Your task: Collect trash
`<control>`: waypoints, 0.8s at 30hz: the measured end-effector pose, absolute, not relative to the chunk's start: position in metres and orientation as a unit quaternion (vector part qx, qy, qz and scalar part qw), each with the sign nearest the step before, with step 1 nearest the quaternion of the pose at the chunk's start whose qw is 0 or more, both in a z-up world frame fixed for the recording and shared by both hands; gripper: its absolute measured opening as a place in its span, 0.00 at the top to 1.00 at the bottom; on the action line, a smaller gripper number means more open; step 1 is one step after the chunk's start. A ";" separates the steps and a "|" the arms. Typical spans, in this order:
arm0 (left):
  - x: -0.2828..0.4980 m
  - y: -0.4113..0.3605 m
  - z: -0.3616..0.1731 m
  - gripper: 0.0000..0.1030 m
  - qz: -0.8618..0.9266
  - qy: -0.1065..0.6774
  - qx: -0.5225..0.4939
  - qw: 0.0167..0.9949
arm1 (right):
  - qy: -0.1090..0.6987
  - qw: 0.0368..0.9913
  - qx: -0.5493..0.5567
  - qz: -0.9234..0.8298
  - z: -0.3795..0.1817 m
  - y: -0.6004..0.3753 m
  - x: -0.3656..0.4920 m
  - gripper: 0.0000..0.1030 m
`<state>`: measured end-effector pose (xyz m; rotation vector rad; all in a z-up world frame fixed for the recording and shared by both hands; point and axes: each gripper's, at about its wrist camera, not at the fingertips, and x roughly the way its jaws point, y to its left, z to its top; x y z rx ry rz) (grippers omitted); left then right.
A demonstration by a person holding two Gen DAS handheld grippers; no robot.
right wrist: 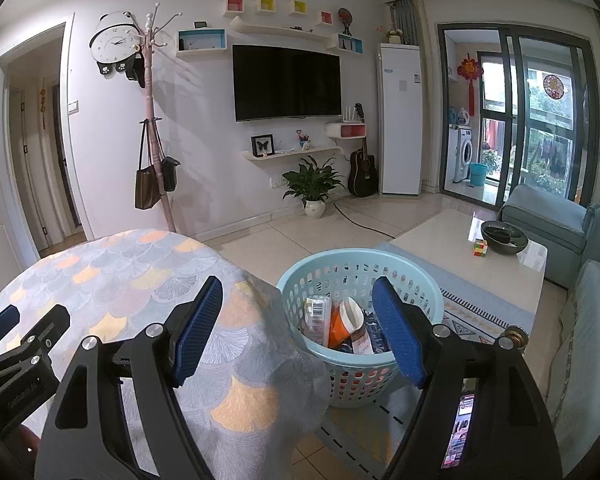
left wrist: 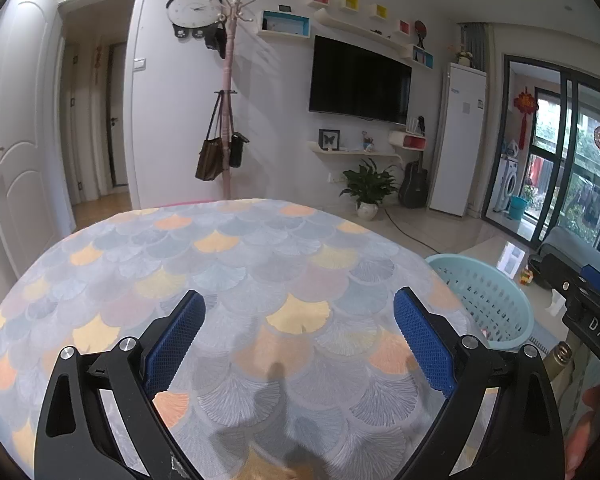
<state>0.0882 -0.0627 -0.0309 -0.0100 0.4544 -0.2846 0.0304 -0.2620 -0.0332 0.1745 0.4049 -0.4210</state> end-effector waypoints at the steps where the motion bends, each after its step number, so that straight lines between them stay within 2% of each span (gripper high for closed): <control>1: 0.089 -0.063 -0.031 0.10 -0.140 0.225 -0.005 0.964 | 0.199 0.954 0.087 -0.207 -0.033 -0.262 0.030 0.29; 14: 0.087 -0.064 -0.030 0.10 -0.137 0.222 -0.003 0.966 | 0.203 0.954 0.089 -0.204 -0.036 -0.264 0.030 0.29; 24: 0.072 -0.077 -0.022 0.10 -0.124 0.188 0.031 0.974 | 0.218 0.947 0.084 -0.220 -0.038 -0.264 0.033 0.29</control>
